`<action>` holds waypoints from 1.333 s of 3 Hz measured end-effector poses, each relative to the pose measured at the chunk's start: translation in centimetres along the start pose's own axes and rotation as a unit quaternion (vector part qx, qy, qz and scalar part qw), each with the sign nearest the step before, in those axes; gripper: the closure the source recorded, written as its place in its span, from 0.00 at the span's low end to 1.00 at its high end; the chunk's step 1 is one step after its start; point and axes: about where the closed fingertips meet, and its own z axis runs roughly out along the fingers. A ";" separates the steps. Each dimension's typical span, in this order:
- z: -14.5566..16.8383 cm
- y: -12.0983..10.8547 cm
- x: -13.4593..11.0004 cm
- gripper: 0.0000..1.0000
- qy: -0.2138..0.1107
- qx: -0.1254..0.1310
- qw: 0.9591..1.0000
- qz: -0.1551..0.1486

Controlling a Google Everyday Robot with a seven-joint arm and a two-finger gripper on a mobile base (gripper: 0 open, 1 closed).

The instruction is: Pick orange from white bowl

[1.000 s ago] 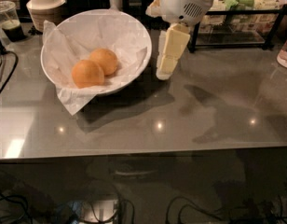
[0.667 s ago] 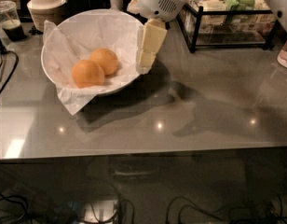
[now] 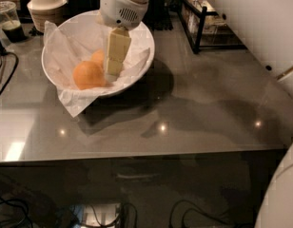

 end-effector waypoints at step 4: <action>3.6 -5.1 -5.1 0.00 -0.058 -0.040 0.988 -0.139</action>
Offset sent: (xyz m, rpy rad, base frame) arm 0.0409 0.0538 0.0170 0.0686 -0.0890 0.1399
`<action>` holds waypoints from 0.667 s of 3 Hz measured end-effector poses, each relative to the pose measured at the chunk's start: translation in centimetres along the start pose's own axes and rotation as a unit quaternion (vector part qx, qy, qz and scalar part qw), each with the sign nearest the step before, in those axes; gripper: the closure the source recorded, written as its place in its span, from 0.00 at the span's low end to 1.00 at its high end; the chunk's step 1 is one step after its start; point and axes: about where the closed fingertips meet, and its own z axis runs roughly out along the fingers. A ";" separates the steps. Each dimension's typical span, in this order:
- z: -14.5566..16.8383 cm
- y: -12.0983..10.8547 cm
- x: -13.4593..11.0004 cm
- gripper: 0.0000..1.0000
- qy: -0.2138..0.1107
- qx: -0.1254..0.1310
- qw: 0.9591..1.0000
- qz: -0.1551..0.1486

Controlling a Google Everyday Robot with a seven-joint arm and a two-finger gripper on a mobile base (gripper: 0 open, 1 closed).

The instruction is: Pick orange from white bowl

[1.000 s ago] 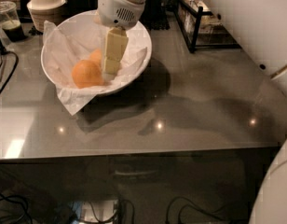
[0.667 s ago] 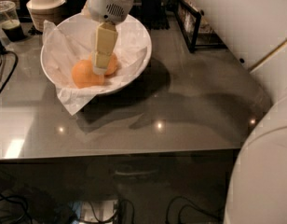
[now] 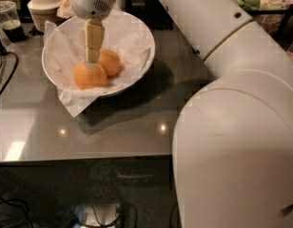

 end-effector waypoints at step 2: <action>-0.1 -0.7 -0.2 0.00 -0.005 0.008 1.000 -0.021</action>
Offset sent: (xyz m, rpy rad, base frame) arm 0.0013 -0.0010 0.0043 0.0052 -0.0240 0.0411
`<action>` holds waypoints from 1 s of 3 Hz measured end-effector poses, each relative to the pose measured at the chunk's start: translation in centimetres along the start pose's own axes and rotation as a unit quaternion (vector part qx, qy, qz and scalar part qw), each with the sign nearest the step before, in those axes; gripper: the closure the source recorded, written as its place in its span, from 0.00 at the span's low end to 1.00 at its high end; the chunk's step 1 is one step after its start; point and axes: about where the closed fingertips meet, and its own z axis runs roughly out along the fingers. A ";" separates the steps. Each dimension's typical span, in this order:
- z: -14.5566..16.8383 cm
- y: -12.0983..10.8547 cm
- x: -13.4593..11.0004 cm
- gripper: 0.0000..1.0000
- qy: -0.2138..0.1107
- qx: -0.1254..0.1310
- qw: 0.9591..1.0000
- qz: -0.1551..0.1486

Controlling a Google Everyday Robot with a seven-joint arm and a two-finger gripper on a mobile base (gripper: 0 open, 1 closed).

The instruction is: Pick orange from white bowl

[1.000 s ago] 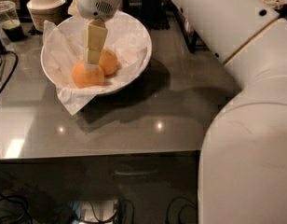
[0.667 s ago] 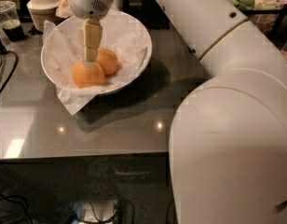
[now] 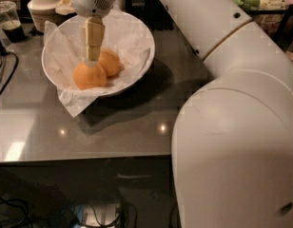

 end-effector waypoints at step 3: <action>0.6 -1.7 1.1 0.00 0.030 -0.011 0.988 -0.150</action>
Offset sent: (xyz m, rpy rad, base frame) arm 0.0167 -0.0373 -0.0078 -0.2370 -0.1994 0.4518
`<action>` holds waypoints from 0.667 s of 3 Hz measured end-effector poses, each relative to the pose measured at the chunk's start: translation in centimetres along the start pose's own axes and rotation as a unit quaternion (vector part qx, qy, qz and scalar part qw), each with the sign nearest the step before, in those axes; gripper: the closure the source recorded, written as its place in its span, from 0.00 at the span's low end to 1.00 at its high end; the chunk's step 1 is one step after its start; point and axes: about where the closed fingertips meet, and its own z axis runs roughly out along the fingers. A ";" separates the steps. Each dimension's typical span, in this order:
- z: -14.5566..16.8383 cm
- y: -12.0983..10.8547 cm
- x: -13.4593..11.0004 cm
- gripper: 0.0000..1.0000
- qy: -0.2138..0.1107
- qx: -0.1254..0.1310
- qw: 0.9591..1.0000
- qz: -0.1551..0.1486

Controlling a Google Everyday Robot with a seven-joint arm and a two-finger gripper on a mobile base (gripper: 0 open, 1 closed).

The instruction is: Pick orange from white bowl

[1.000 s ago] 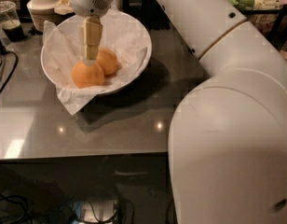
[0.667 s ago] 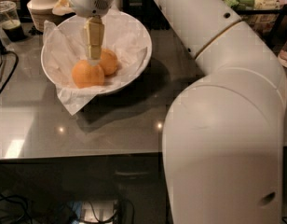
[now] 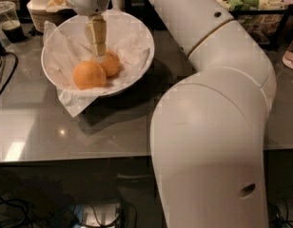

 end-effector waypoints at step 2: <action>1.4 0.3 -0.3 0.00 -0.018 0.007 1.000 0.009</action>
Offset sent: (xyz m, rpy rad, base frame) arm -0.0284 -0.0077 -0.0339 0.0123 0.0977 0.0088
